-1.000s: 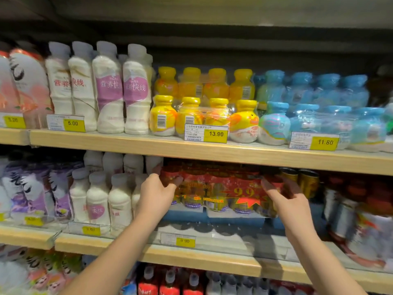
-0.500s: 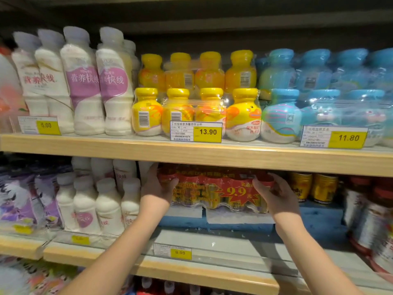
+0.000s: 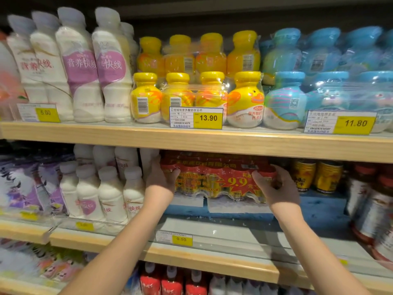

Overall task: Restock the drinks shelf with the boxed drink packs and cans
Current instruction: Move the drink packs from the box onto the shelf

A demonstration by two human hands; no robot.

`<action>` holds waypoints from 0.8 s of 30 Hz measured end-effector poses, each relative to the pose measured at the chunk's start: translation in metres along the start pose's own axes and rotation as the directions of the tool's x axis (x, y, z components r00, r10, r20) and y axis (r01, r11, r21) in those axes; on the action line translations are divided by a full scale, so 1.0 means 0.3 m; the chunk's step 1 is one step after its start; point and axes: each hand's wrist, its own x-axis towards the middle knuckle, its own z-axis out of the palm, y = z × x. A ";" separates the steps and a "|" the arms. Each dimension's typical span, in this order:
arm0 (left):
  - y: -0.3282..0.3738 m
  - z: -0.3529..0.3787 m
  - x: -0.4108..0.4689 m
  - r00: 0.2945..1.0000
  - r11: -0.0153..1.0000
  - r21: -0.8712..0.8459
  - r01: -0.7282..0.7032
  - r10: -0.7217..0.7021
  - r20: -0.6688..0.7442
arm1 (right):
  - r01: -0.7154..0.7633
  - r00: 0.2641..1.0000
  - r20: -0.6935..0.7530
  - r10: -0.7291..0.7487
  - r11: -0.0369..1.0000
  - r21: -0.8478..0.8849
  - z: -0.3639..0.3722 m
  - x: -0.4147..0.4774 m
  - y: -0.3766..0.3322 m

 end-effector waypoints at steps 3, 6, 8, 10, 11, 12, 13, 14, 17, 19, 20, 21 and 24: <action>0.017 -0.007 -0.008 1.000 1.000 -0.002 0.012 -0.012 -0.007 | -0.015 1.000 -0.007 0.014 0.997 -0.071 -0.005 0.007 -0.005; 0.031 -0.019 -0.003 1.000 0.999 0.033 0.015 -0.014 -0.007 | -0.005 1.000 -0.023 0.004 0.997 -0.079 -0.013 0.002 -0.023; 0.041 -0.030 -0.008 1.000 0.998 0.066 0.009 -0.009 0.000 | 0.016 0.999 -0.045 -0.018 0.998 -0.059 -0.017 -0.010 -0.033; 0.057 -0.042 -0.034 1.000 0.994 0.113 -0.003 0.002 0.008 | 0.032 0.998 -0.051 -0.035 0.998 -0.055 -0.022 -0.017 -0.034; 0.060 -0.046 -0.047 1.000 0.991 0.130 -0.007 0.005 0.015 | 0.034 0.998 -0.048 -0.037 0.998 -0.048 -0.025 -0.019 -0.034; 0.062 -0.051 -0.060 1.000 0.990 0.137 -0.022 0.019 0.021 | 0.038 0.998 -0.041 -0.039 0.999 -0.032 -0.027 -0.020 -0.031; 0.065 -0.059 -0.072 0.999 0.991 0.131 -0.036 0.033 0.024 | 0.039 0.999 -0.031 -0.039 0.999 -0.013 -0.030 -0.023 -0.033; 0.064 -0.067 -0.080 0.999 0.992 0.114 -0.050 0.048 0.019 | 0.035 0.999 -0.024 -0.035 0.999 0.007 -0.033 -0.024 -0.033; 0.065 -0.091 -0.098 0.999 0.996 0.075 -0.044 0.042 0.032 | 0.024 1.000 -0.020 -0.023 0.998 0.055 -0.046 -0.037 -0.045; 0.078 -0.112 -0.120 0.999 0.995 0.104 -0.012 0.007 0.045 | 0.025 1.000 -0.019 -0.023 0.996 0.088 -0.058 -0.055 -0.061; 0.093 -0.125 -0.138 0.999 0.992 0.123 -0.003 -0.003 0.054 | 0.026 1.000 -0.018 -0.024 0.994 0.111 -0.067 -0.065 -0.073; 0.106 -0.139 -0.157 0.998 0.991 0.132 -0.005 -0.003 0.061 | 0.030 0.999 -0.015 -0.029 0.992 0.123 -0.078 -0.081 -0.091; 0.122 -0.197 -0.206 0.997 0.990 0.132 -0.056 0.048 0.066 | 0.085 0.996 -0.034 -0.083 0.994 0.070 -0.099 -0.143 -0.154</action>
